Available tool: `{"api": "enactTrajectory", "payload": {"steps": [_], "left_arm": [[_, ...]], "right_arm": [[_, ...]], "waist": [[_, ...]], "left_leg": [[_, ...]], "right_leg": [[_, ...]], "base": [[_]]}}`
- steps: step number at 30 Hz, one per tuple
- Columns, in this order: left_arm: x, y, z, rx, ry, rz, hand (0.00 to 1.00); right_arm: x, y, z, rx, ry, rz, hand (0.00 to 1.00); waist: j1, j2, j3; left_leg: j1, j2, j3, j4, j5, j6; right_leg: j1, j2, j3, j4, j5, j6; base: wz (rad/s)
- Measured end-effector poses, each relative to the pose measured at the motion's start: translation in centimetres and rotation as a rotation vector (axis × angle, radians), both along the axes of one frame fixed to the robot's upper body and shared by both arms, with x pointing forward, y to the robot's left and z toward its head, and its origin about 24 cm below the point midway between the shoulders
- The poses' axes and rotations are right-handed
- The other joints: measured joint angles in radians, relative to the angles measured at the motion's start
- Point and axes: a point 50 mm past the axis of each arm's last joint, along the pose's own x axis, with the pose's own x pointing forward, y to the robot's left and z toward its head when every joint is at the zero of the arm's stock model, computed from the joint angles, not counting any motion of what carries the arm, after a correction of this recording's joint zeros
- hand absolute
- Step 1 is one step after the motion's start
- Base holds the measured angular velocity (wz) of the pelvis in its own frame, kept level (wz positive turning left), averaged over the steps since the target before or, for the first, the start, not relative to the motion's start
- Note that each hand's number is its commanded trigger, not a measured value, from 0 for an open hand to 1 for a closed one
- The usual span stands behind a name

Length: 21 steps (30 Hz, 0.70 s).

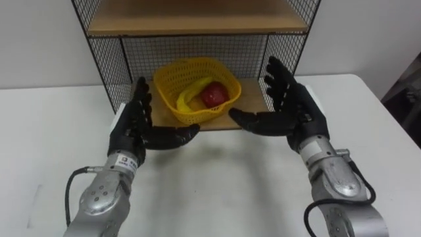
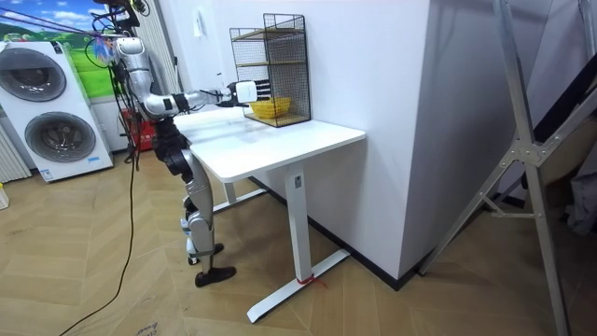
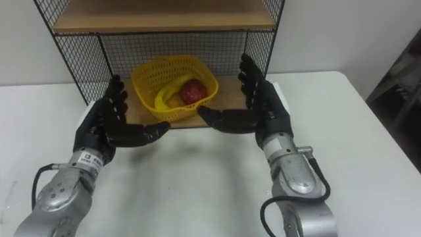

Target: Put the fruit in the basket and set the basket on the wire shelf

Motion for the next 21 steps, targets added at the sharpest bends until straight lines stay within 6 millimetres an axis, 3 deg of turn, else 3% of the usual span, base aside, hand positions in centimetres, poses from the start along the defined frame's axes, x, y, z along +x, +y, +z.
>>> {"api": "enactTrajectory", "payload": {"steps": [7,12,21], "left_arm": [[-2.9,1.5,1.4,0.005,-0.099,0.026,0.0],[-4.3,5.2,1.9,0.055,-0.148,0.203,0.0],[-8.3,12.6,5.2,0.201,-0.34,0.722,0.0]], "right_arm": [[-2.2,-1.4,0.8,-0.068,-0.067,-0.008,0.0],[-3.5,-4.3,0.8,-0.11,-0.073,-0.124,0.0],[-6.4,-9.5,3.5,-0.228,-0.23,-0.475,0.0]], "waist": [[0.004,0.006,-0.0002],[0.005,0.016,0.0013],[0.031,0.018,-0.0003]], "left_leg": [[-0.005,0.0,0.001,-0.002,-0.001,-0.001],[-0.001,-0.001,-0.006,0.0,-0.006,-0.005],[0.0,-0.003,-0.014,-0.002,-0.007,-0.007]], "right_leg": [[-0.008,0.001,0.001,-0.001,-0.001,0.001],[0.0,0.0,-0.002,-0.002,-0.005,0.006],[0.001,0.001,-0.004,-0.001,-0.006,0.006]], "base": [[-0.01],[0.04],[0.0]]}}
